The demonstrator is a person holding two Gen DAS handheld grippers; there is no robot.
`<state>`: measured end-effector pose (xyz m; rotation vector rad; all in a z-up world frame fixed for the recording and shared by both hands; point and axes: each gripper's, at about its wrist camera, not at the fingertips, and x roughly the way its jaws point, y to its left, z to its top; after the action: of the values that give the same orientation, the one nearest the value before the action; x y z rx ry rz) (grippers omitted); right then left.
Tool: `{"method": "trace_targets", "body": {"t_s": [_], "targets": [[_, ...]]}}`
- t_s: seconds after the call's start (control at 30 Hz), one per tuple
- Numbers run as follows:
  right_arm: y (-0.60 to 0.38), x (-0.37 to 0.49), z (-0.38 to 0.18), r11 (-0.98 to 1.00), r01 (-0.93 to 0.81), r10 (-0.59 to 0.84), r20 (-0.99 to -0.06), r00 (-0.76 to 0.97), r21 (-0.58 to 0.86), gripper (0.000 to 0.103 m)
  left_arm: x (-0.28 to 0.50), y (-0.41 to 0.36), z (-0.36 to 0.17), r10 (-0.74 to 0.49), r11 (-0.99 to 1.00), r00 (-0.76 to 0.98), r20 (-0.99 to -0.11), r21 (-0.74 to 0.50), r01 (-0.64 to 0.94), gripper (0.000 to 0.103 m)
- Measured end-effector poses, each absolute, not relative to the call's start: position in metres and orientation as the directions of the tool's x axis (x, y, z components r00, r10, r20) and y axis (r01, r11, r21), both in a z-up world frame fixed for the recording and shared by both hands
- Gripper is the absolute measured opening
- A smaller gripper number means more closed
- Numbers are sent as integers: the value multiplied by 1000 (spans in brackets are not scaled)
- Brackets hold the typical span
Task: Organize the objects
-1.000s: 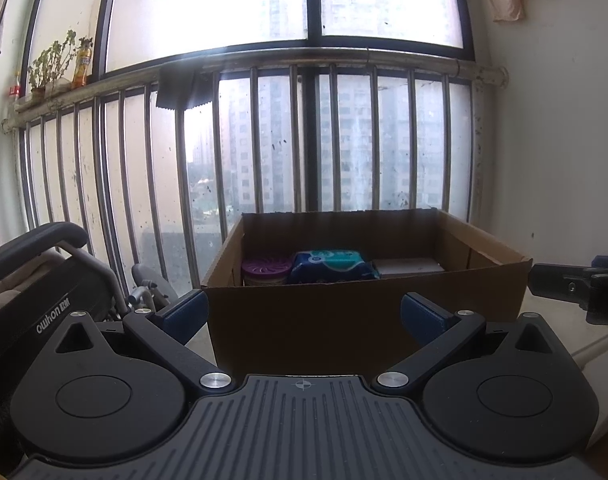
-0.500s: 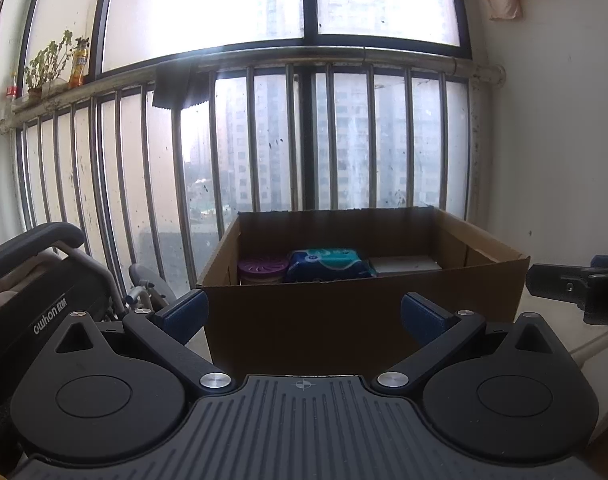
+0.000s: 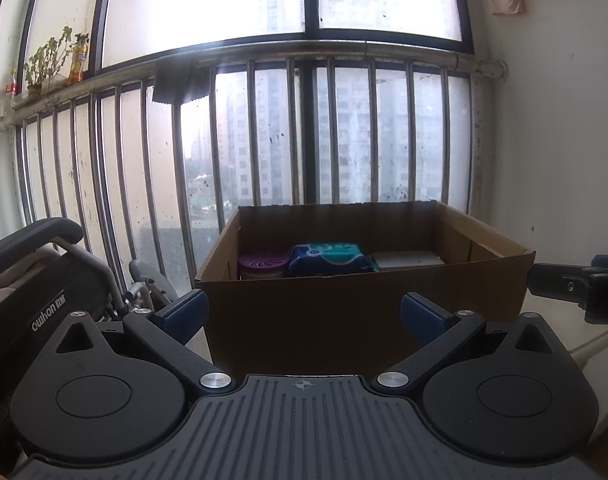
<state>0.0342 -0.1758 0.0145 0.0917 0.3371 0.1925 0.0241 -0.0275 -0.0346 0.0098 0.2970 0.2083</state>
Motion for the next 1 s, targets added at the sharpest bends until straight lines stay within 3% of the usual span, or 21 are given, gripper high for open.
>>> {"method": "trace_targets", "body": {"t_s": [1.0], "targets": [[-179,33,16,977,-170,203,-314,928,128,103,24,-31,-34,198,980,936,-291,45,-193,103]]}}
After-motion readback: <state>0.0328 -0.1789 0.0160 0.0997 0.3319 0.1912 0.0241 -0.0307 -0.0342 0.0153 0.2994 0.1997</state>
